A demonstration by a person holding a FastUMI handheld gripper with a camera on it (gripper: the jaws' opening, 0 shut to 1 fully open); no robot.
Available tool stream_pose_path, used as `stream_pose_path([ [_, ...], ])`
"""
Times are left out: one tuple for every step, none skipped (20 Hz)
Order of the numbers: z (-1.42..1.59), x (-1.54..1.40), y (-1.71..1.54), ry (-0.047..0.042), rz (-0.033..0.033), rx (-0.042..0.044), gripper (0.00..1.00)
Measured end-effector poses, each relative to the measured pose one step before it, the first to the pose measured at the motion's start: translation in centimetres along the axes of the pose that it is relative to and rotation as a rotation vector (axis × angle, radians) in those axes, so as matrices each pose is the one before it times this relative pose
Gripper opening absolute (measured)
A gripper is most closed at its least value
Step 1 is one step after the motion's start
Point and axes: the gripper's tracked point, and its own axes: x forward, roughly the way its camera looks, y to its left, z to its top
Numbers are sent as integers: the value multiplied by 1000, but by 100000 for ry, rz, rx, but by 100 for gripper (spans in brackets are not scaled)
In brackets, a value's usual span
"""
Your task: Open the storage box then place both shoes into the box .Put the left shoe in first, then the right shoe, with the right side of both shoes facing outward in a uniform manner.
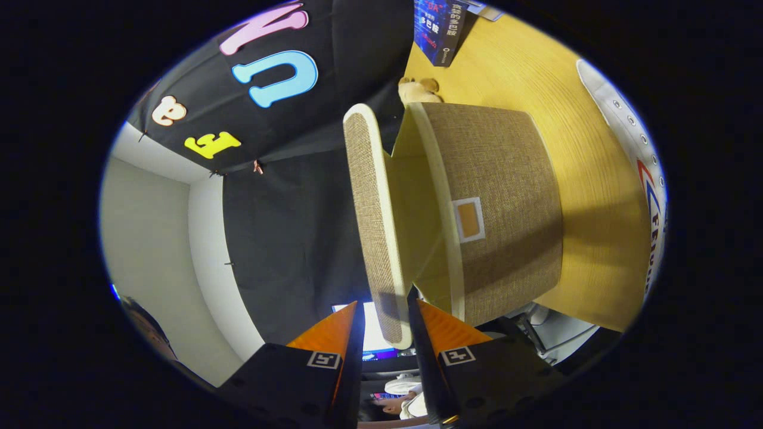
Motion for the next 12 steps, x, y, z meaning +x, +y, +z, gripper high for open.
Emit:
stream_pose_path([
  [817,-116,-1393,-4153,-8868,-1806,46],
  [1589,-24,-830,-4918,-2732,-2519,26],
  [-892,88,590,576,168,-946,6],
  [-239,-66,938,1342,2374,2178,6],
  [102,13,631,-843,1179,678,5],
  [-386,392,556,-689,691,-638,5],
  [123,-144,298,198,-966,-1128,5],
  [-184,264,346,477,-1040,-1005,5],
  [-7,226,470,18,-1255,-888,5],
  [-99,283,516,143,-1104,-711,5],
  [-206,217,1087,245,-332,-559,5],
  [62,403,1133,-119,-483,-1623,5],
])
